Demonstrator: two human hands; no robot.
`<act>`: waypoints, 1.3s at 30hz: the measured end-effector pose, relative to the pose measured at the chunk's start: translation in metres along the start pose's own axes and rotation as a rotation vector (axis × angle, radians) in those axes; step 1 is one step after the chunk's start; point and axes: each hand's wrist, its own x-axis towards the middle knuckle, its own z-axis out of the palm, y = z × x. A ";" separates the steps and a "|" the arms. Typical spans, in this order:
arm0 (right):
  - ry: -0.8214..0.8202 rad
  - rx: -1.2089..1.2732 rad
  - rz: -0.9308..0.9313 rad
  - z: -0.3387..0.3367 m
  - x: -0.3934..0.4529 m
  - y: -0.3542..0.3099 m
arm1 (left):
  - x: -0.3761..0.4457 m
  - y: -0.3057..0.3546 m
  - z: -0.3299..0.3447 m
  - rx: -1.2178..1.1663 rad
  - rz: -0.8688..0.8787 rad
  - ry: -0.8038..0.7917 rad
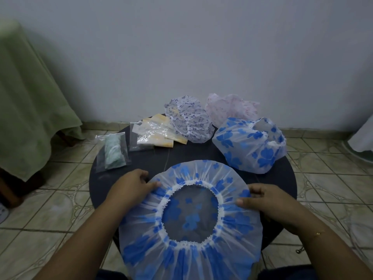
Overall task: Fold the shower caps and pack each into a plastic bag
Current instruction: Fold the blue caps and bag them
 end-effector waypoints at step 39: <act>0.307 0.071 -0.105 0.018 0.035 -0.004 | 0.019 0.013 0.009 -0.314 0.253 -0.005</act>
